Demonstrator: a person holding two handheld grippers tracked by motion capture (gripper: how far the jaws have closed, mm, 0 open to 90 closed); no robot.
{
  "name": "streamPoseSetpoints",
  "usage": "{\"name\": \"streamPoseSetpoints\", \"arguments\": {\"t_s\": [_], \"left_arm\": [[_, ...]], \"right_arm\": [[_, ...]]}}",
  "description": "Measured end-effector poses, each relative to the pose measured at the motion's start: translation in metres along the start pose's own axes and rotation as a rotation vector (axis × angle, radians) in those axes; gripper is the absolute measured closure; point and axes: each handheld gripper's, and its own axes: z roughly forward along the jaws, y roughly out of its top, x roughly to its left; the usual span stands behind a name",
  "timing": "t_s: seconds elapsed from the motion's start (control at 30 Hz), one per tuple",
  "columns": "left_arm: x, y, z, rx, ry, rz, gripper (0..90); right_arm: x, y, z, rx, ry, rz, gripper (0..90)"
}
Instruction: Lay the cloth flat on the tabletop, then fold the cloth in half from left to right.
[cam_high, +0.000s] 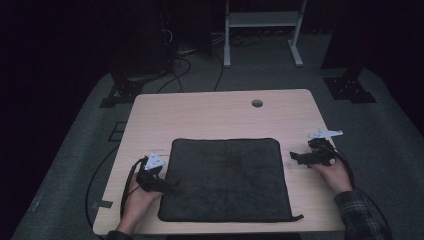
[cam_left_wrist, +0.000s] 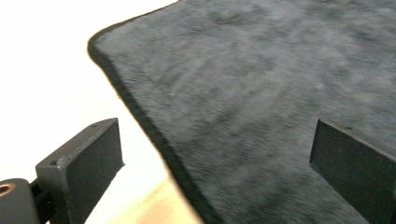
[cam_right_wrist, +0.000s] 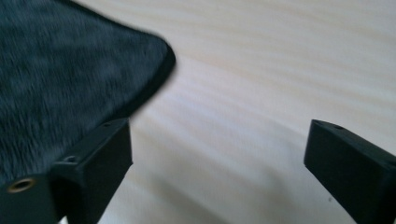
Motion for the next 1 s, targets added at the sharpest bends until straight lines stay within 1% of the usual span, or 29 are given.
{"name": "streamPoseSetpoints", "arguments": {"t_s": [0.03, 0.1, 0.13, 0.17, 0.2, 0.23, 0.27, 0.33, 0.37, 0.4, 0.43, 0.47, 0.5, 0.53, 0.6, 0.7, 0.77, 0.8, 0.87, 0.93, 1.0], "left_arm": [[0.002, 0.001, 0.001, -0.001, 0.009, -0.004, 1.7], [0.007, 0.001, 0.001, -0.001, 0.024, -0.011, 1.7], [0.010, 0.001, 0.001, 0.001, 0.034, -0.022, 1.7], [0.010, 0.001, 0.001, 0.001, 0.034, -0.022, 1.7], [0.015, 0.000, 0.001, 0.005, 0.046, -0.035, 1.7], [0.015, 0.000, 0.001, 0.005, 0.046, -0.035, 1.7], [0.017, 0.000, 0.002, 0.009, 0.049, -0.044, 1.7], [0.022, -0.002, 0.004, 0.016, 0.070, -0.062, 1.7], [0.022, -0.002, 0.004, 0.016, 0.070, -0.062, 1.8], [0.025, -0.003, 0.006, 0.017, 0.080, -0.078, 1.9], [0.025, -0.003, 0.006, 0.017, 0.080, -0.078, 2.5], [0.028, -0.004, 0.007, 0.027, 0.103, -0.087, 4.1], [0.028, -0.004, 0.007, 0.027, 0.103, -0.087, 4.3], [0.030, -0.004, 0.008, 0.032, 0.114, -0.093, 4.6], [0.035, -0.006, 0.010, 0.041, 0.125, -0.111, 5.0], [0.037, -0.008, 0.013, 0.067, 0.132, -0.115, 7.1], [0.036, -0.008, 0.015, 0.077, 0.125, -0.116, 7.5], [0.034, -0.008, 0.014, 0.074, 0.116, -0.115, 12.0], [0.033, -0.008, 0.014, 0.074, 0.111, -0.116, 14.0], [0.032, -0.011, 0.012, 0.057, 0.092, -0.131, 21.2], [0.031, -0.011, 0.011, 0.052, 0.088, -0.125, 25.2]], "right_arm": [[0.000, -0.005, -0.001, 0.016, -0.007, -0.005, 1.6], [0.000, -0.014, -0.003, 0.025, -0.027, -0.007, 1.6], [0.000, -0.021, -0.003, 0.035, -0.053, -0.008, 0.8], [0.000, -0.021, -0.003, 0.035, -0.053, -0.008, 0.8], [-0.001, -0.025, -0.005, 0.028, -0.042, 0.018, 0.8], [-0.001, -0.026, -0.007, 0.030, -0.046, 0.018, 0.8], [-0.001, -0.026, -0.007, 0.030, -0.046, 0.018, 0.8], [-0.002, -0.029, -0.009, 0.028, -0.047, 0.023, 0.8], [-0.002, -0.029, -0.009, 0.028, -0.047, 0.023, 0.8], [-0.002, -0.029, -0.010, 0.030, -0.048, 0.025, 0.8], [-0.002, -0.029, -0.010, 0.030, -0.048, 0.025, 0.8], [-0.002, -0.029, -0.010, 0.030, -0.048, 0.025, 0.8], [-0.002, -0.029, -0.010, 0.030, -0.049, 0.025, 0.8], [-0.002, -0.029, -0.010, 0.030, -0.049, 0.026, 0.8], [-0.002, -0.029, -0.010, 0.030, -0.049, 0.026, 0.8], [-0.002, -0.029, -0.010, 0.030, -0.049, 0.026, 0.8], [-0.002, -0.029, -0.010, 0.030, -0.048, 0.025, 0.7], [-0.002, -0.029, -0.010, 0.030, -0.049, 0.025, 0.8], [-0.002, -0.029, -0.010, 0.030, -0.049, 0.025, 0.8], [-0.002, -0.029, -0.010, 0.030, -0.048, 0.026, 0.8], [-0.002, -0.029, -0.010, 0.030, -0.048, 0.025, 0.8]]}}
